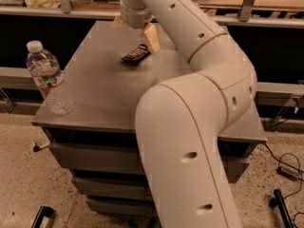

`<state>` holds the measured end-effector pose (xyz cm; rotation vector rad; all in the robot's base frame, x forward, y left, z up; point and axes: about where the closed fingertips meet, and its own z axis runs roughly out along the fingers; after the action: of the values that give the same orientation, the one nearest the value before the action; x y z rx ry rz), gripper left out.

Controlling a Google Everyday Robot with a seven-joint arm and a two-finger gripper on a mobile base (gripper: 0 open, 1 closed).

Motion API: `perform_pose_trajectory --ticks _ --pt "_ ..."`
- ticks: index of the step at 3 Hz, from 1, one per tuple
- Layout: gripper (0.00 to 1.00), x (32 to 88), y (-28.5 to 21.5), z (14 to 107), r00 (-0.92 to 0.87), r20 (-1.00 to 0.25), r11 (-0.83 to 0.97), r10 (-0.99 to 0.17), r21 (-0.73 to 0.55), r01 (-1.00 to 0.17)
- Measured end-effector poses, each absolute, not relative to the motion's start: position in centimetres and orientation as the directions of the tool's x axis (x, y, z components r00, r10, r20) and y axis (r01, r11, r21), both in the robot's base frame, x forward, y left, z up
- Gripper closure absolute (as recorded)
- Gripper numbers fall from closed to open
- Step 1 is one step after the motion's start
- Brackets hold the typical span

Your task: Move rxbar chocolate near water bottle

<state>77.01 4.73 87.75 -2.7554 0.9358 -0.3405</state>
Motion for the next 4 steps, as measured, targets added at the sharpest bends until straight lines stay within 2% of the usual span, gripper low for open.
perform_pose_trajectory --ticks 1,4 --pt "0.00 78.2 3.7 86.4 0.753 0.136 -0.756 -0.644 -0.269 -0.597" --pt "0.69 79.8 1.9 83.2 0.763 0.206 -0.791 -0.612 -0.179 -0.586"
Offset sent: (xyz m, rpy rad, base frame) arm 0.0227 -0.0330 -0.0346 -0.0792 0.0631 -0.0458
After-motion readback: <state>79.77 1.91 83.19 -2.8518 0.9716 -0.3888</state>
